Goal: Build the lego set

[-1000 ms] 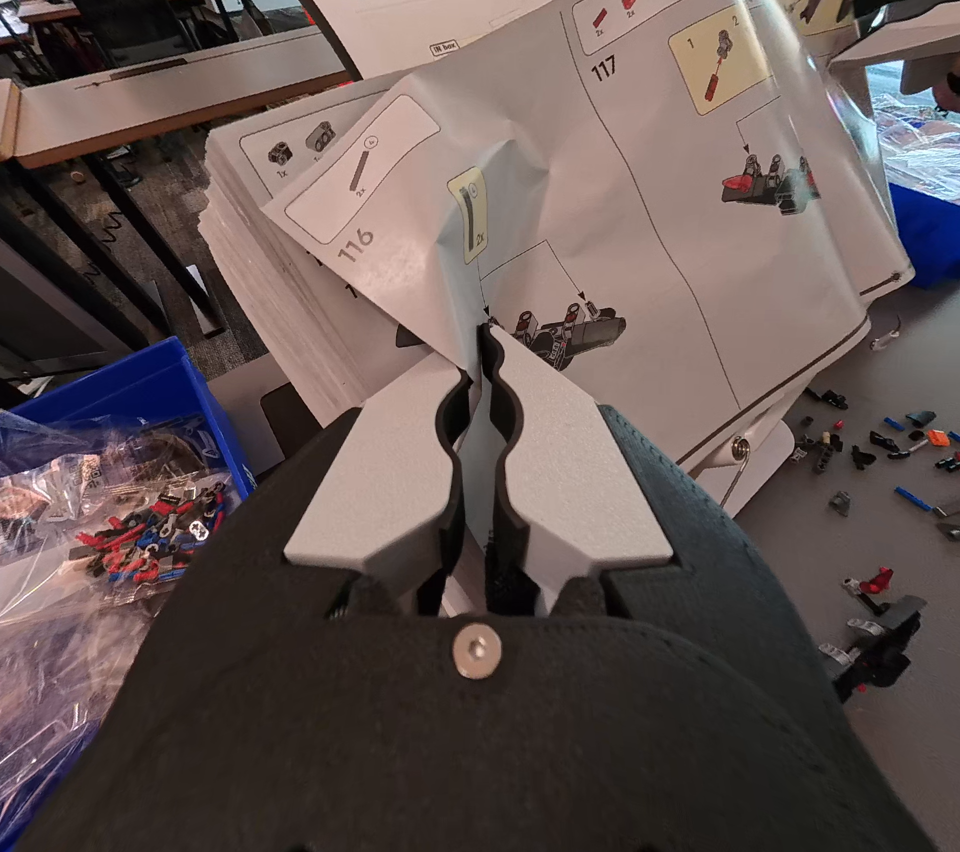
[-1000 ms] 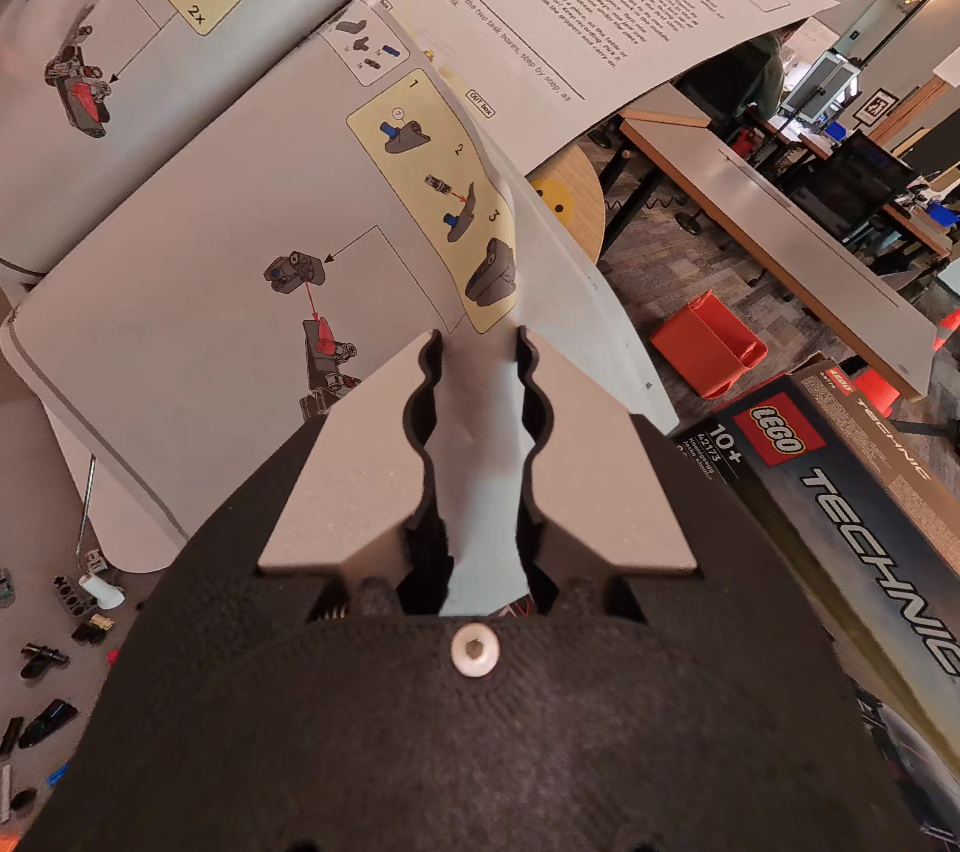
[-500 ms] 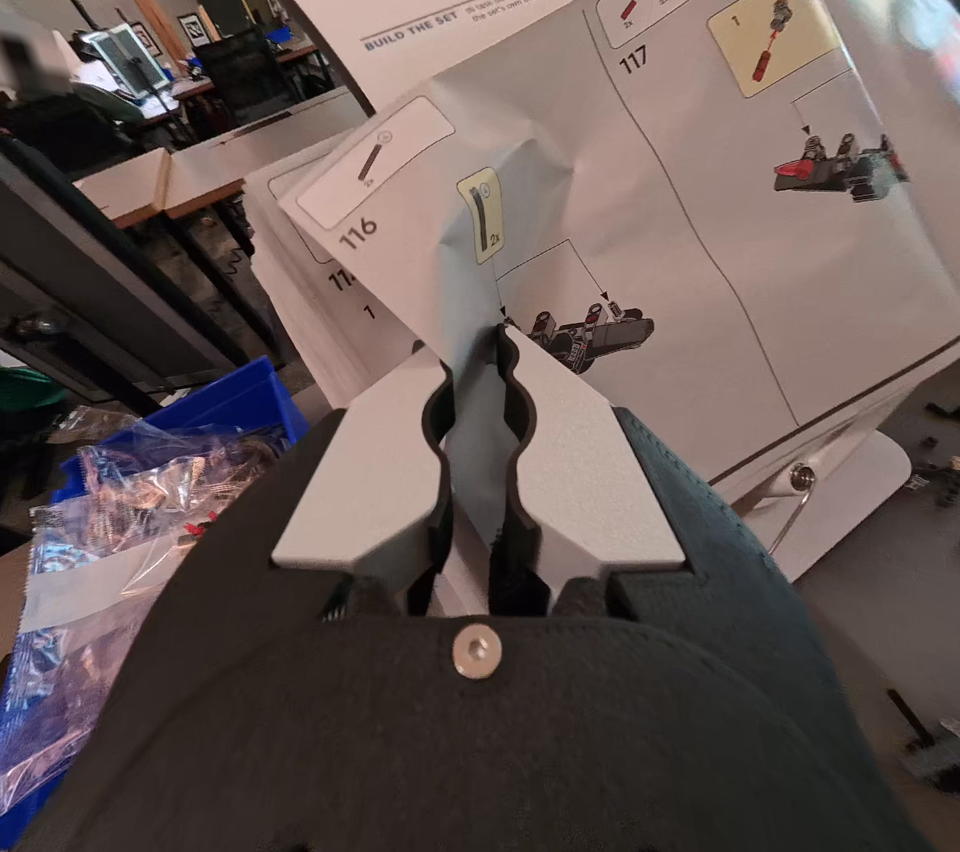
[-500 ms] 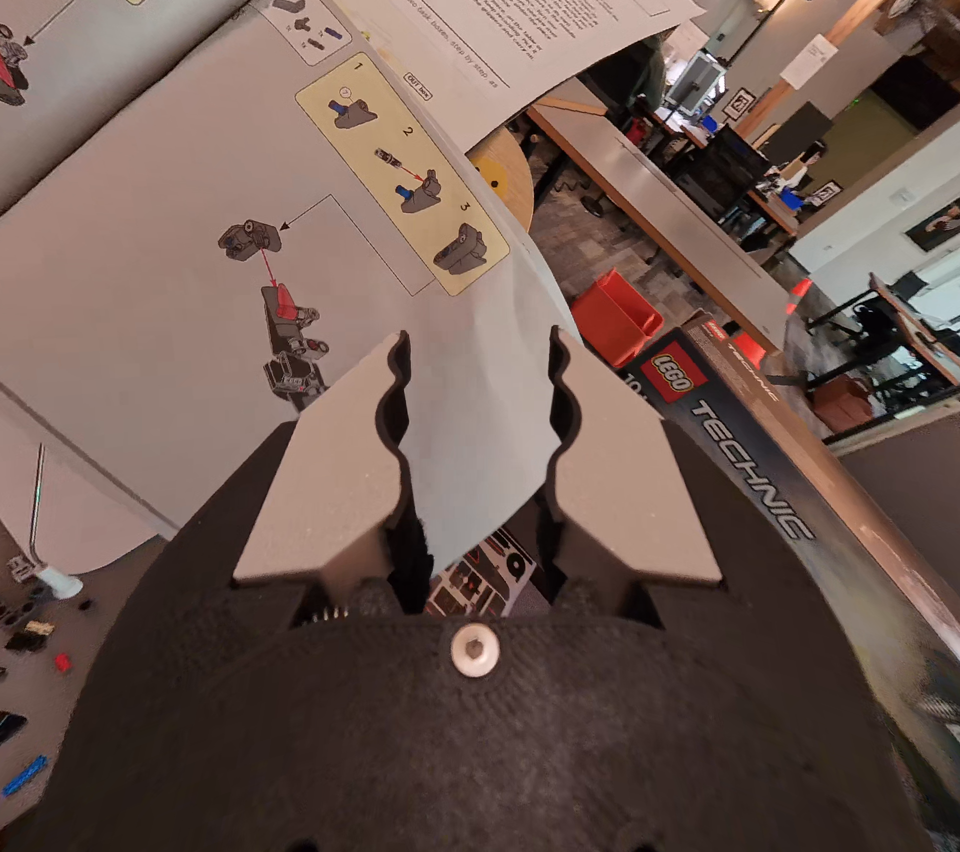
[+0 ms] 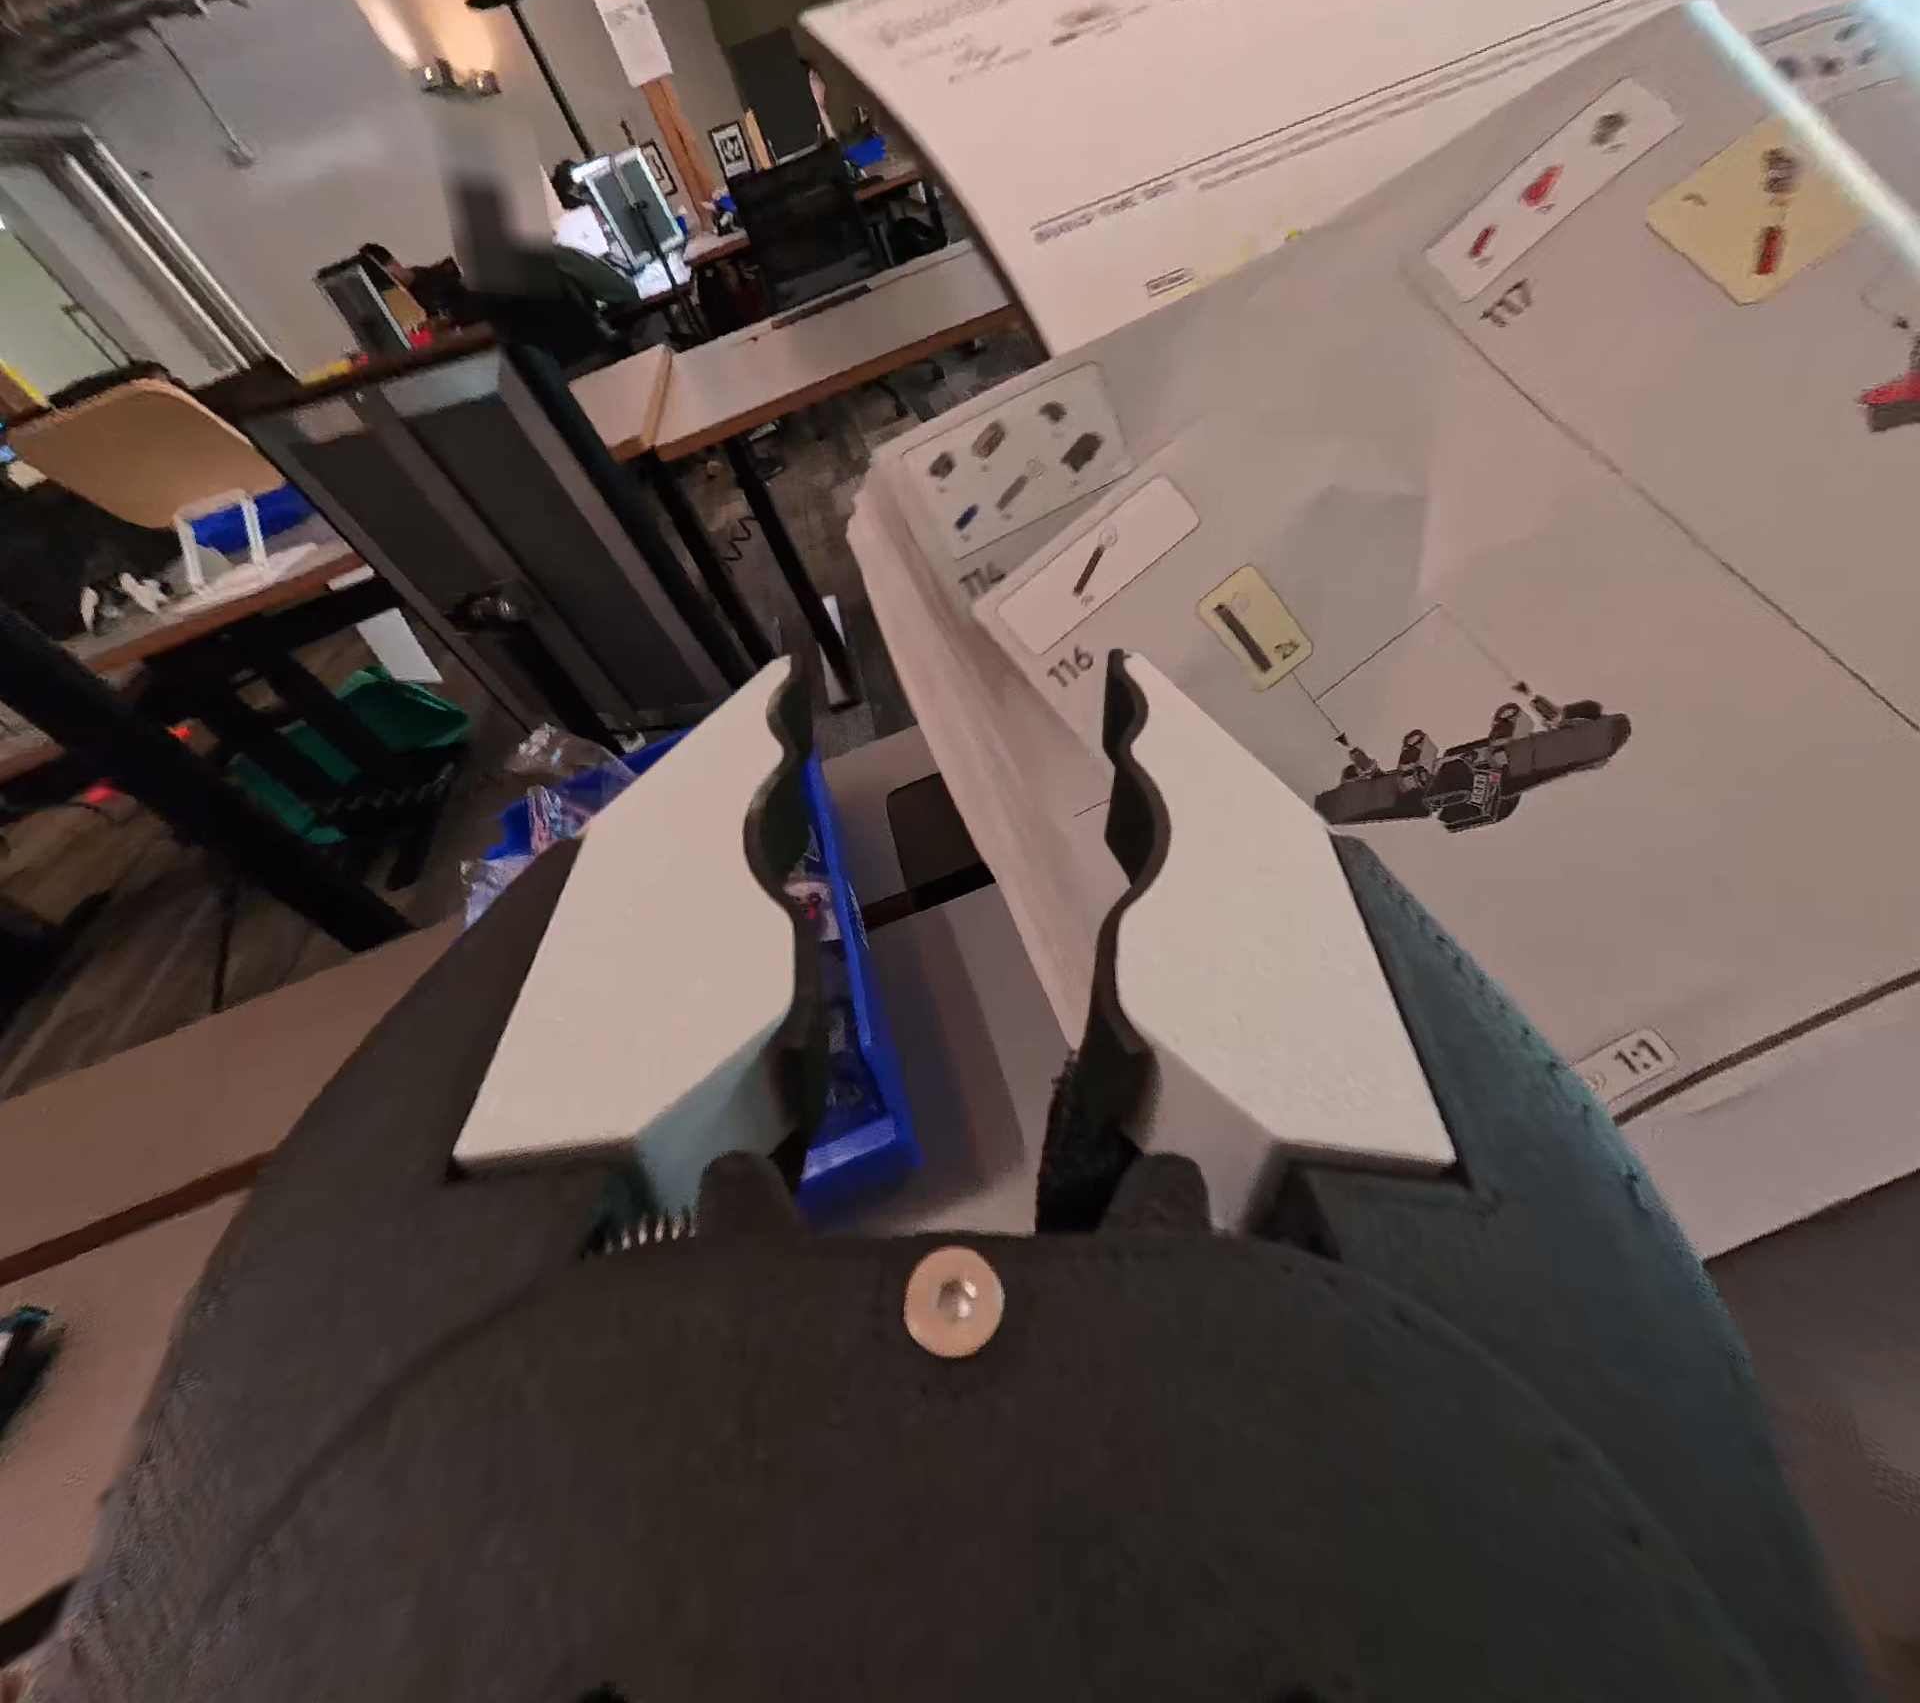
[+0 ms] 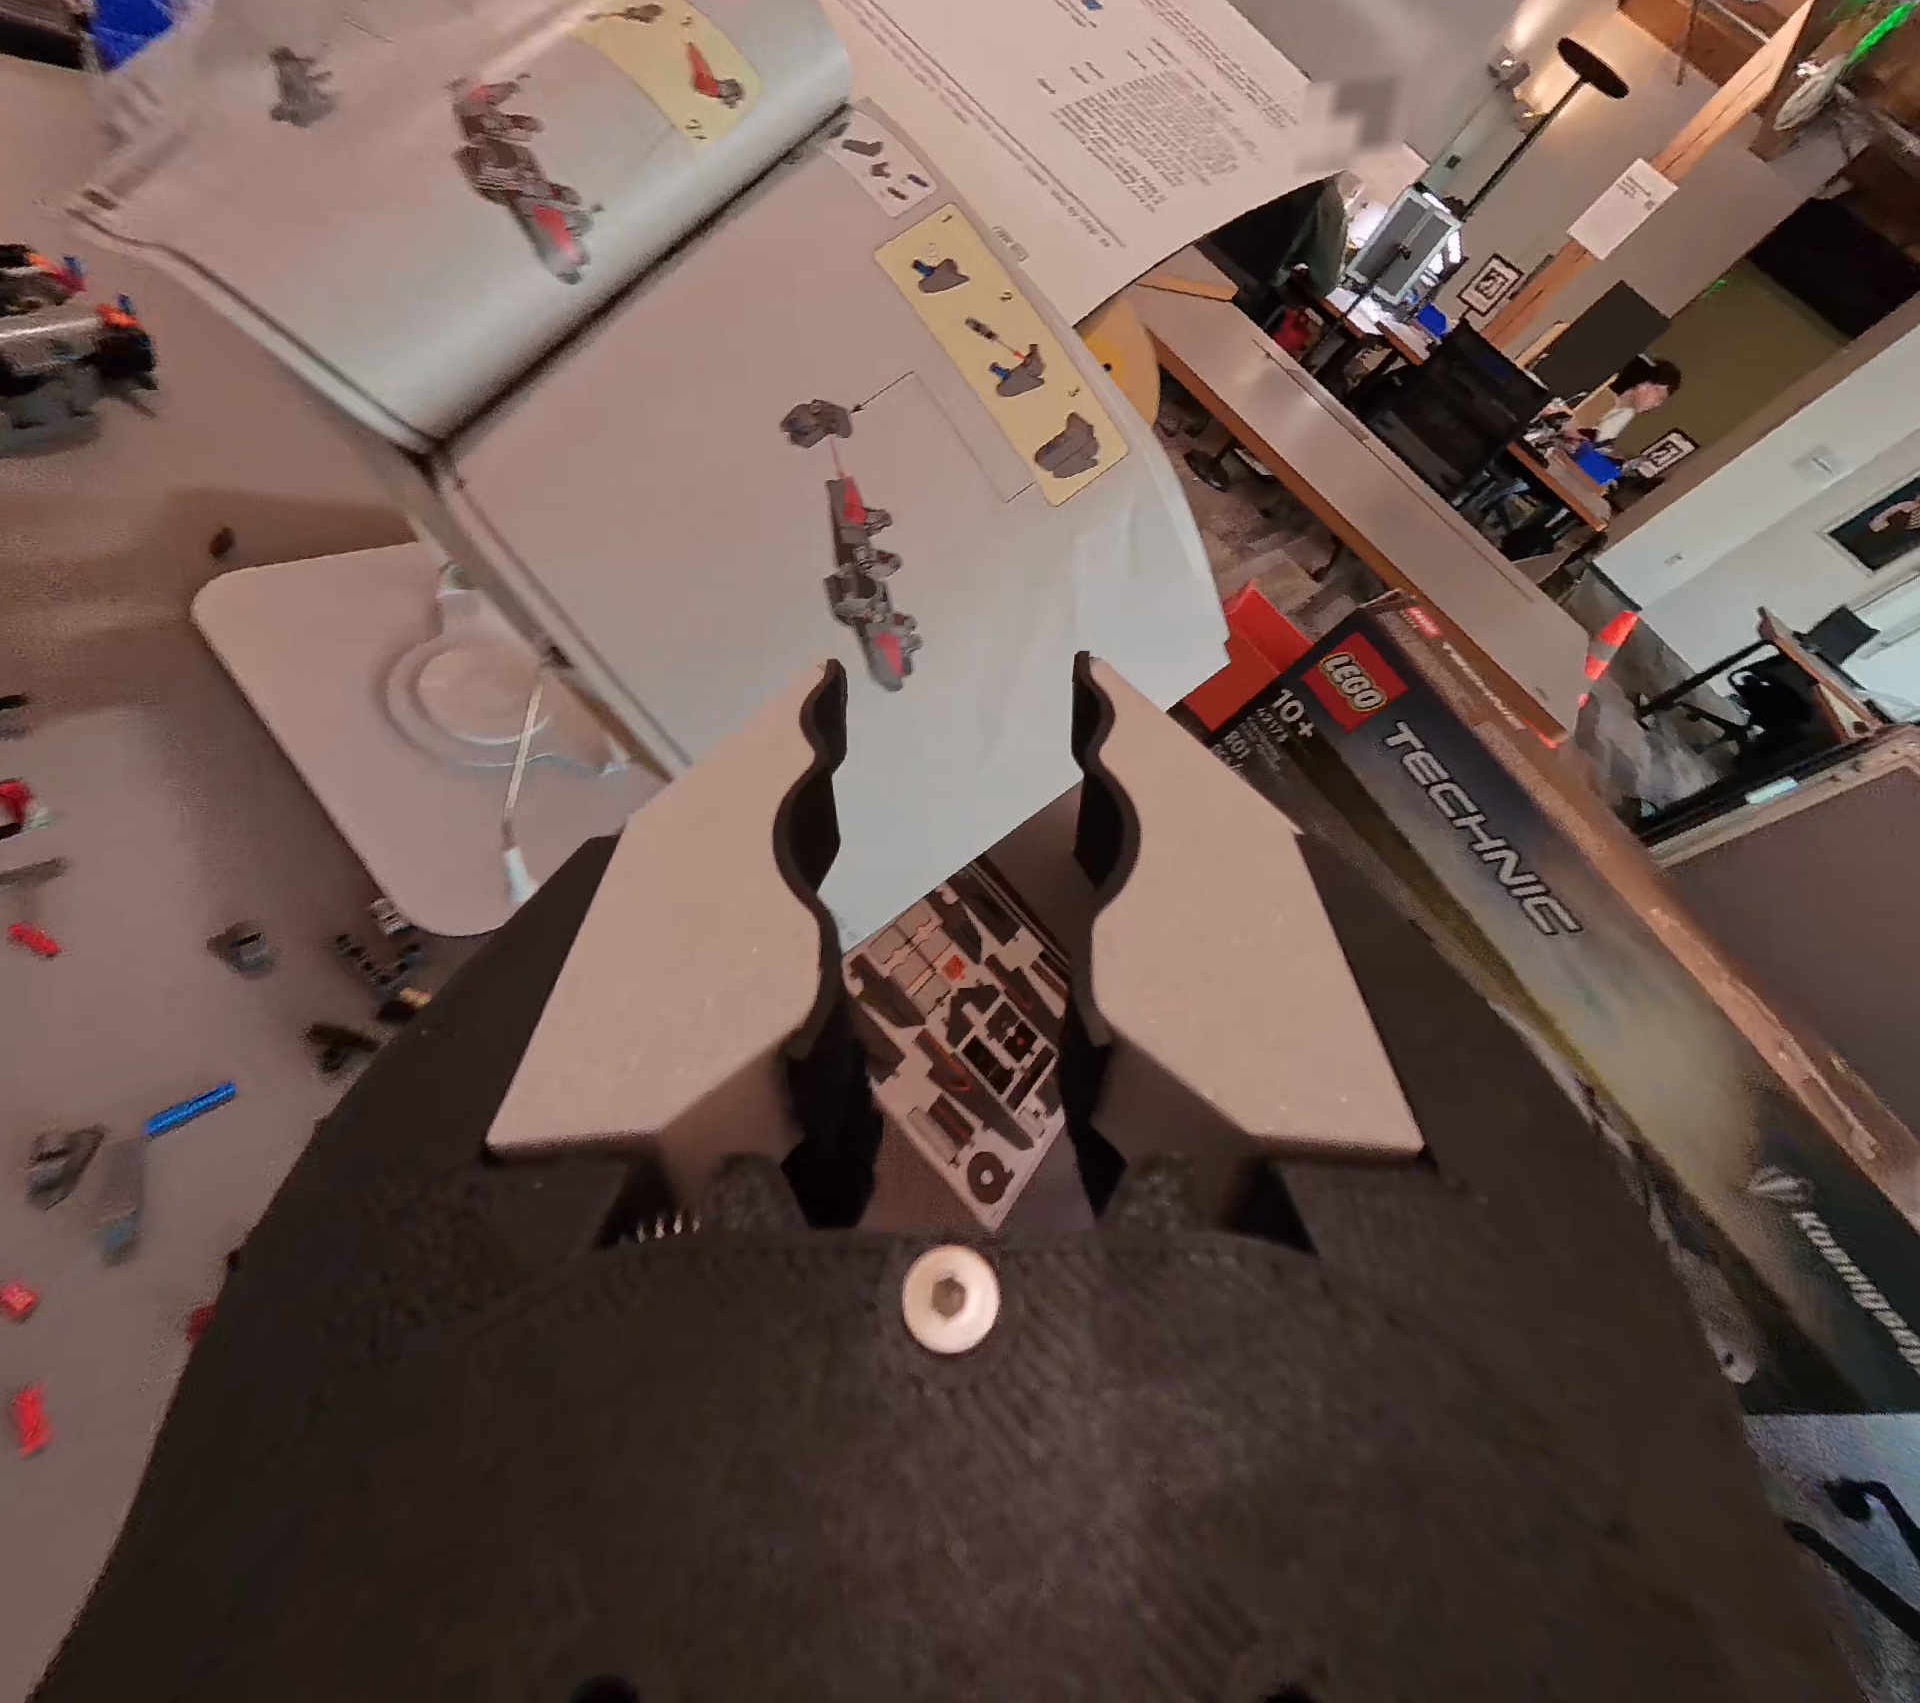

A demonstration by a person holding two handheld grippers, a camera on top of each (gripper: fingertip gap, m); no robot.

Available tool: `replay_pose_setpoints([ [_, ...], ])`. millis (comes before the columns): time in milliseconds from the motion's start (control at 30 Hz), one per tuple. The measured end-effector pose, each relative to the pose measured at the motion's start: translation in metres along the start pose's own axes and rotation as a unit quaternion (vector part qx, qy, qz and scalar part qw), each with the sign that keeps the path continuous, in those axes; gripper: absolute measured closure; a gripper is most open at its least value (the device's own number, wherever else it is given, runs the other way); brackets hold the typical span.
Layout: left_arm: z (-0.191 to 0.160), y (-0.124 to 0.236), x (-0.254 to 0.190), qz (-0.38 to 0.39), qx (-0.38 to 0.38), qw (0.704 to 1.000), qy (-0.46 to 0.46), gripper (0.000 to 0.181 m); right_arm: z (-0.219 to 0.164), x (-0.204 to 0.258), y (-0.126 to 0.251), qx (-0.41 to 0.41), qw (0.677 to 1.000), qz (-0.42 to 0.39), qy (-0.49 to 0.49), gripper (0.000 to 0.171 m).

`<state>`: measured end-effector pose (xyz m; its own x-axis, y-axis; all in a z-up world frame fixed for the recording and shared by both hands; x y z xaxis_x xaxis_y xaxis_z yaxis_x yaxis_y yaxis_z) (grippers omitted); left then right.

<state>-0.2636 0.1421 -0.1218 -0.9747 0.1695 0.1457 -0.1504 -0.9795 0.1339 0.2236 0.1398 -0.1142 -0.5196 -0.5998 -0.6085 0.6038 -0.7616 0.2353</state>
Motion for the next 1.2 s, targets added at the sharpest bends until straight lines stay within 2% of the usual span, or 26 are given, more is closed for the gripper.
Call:
replay_pose_setpoints([
  [133, 0.017, 0.026, -0.056, -0.027, -0.022, 0.994, -0.106, 0.135, -0.008, 0.024, 0.026, -0.005, 0.999, 0.037, -0.013, 0.134],
  [233, 0.027, 0.041, -0.122, -0.099, -0.043, 0.979, -0.17, 0.147, -0.018, 0.041, 0.04, 0.007, 0.998, 0.054, -0.015, 0.138],
  [367, 0.033, 0.037, -0.212, -0.166, -0.057, 0.946, -0.272, 0.155, -0.027, 0.061, 0.045, 0.015, 0.997, 0.076, -0.022, 0.142],
  [433, 0.035, 0.03, -0.238, -0.178, -0.06, 0.931, -0.313, 0.159, -0.03, 0.066, 0.049, 0.017, 0.996, 0.08, -0.025, 0.143],
  [500, 0.037, 0.026, -0.252, -0.197, -0.048, 0.926, -0.318, 0.162, -0.036, 0.07, 0.056, 0.013, 0.995, 0.091, -0.037, 0.147],
  [567, 0.037, 0.028, -0.254, -0.209, -0.037, 0.927, -0.31, 0.162, -0.045, 0.075, 0.063, 0.009, 0.992, 0.112, -0.061, 0.148],
  [733, 0.021, 0.017, -0.236, -0.17, 0.001, 0.924, -0.342, 0.158, -0.069, 0.099, 0.063, 0.003, 0.982, 0.169, -0.089, 0.148],
  [867, 0.013, 0.015, -0.219, -0.155, 0.008, 0.923, -0.352, 0.16, -0.052, 0.125, 0.044, -0.029, 0.972, 0.215, -0.086, 0.147],
  [933, 0.01, 0.009, -0.208, -0.153, 0.005, 0.92, -0.361, 0.164, -0.036, 0.142, 0.025, -0.03, 0.974, 0.22, -0.036, 0.143],
  [1067, -0.009, -0.027, -0.18, -0.143, 0.055, 0.92, -0.36, 0.167, 0.003, 0.17, -0.017, -0.051, 0.972, 0.208, 0.095, 0.141],
  [1200, -0.015, -0.043, -0.158, -0.134, 0.065, 0.927, -0.343, 0.167, 0.034, 0.179, -0.055, -0.051, 0.963, 0.172, 0.203, 0.141],
])
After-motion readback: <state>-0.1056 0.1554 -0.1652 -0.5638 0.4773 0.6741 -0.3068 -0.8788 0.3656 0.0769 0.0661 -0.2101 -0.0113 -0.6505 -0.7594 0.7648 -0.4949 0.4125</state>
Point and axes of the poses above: each gripper's, where its closed fingertips meet, y back along the fingers, z out of its top, x = y × z across the jaws, the point moved 8 cm from there along y, back along the fingers, and after that the axes turned 9 degrees about y, right-handed, at the moved point
